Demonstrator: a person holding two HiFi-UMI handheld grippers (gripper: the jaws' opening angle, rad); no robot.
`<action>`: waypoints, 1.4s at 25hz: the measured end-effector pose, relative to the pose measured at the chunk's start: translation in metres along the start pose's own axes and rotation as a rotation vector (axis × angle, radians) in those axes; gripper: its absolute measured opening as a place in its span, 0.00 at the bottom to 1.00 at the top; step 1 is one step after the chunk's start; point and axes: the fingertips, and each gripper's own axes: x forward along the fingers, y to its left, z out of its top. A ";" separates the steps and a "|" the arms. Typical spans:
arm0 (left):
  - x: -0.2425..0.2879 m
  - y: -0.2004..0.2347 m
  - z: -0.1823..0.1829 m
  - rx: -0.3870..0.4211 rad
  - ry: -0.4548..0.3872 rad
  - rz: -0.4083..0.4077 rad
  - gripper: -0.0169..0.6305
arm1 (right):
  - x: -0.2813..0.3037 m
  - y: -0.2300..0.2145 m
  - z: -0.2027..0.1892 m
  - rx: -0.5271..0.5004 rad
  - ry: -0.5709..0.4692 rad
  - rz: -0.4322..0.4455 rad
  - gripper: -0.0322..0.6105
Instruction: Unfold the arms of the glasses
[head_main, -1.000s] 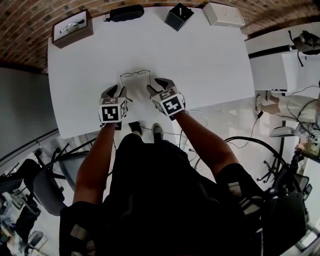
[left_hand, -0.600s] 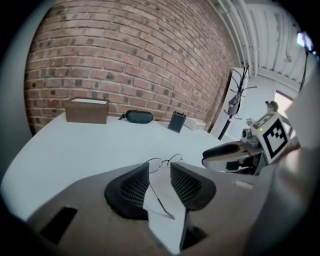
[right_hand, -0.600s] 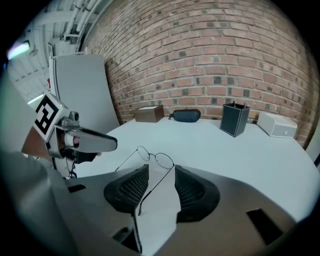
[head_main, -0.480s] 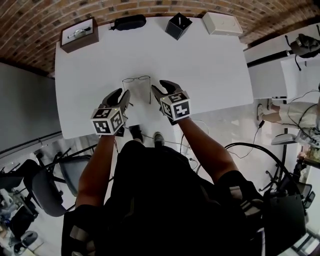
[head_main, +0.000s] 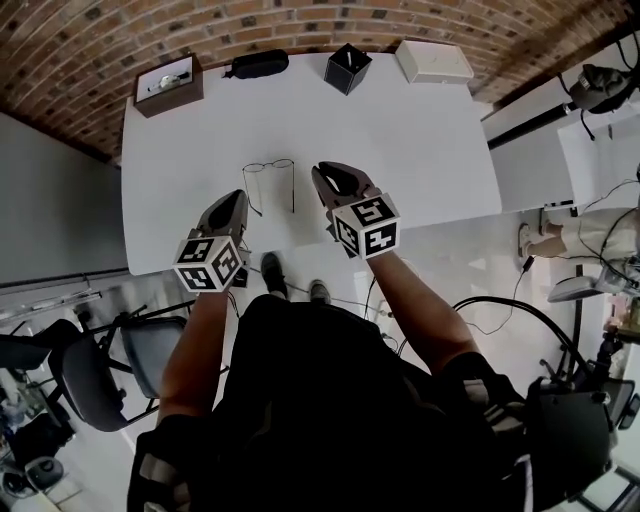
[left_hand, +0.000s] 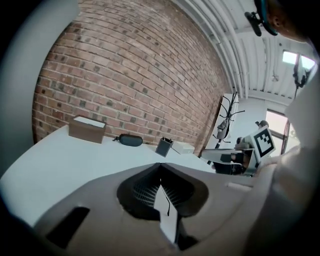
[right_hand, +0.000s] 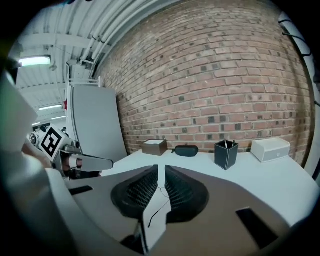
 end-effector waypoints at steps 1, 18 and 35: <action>-0.005 -0.007 0.004 0.002 -0.020 0.000 0.04 | -0.007 0.002 0.004 -0.007 -0.013 0.005 0.11; -0.092 -0.116 0.033 0.090 -0.192 -0.013 0.04 | -0.121 0.030 0.036 -0.110 -0.124 0.079 0.07; -0.162 -0.120 0.059 0.163 -0.246 0.151 0.04 | -0.160 0.063 0.060 -0.094 -0.180 0.115 0.06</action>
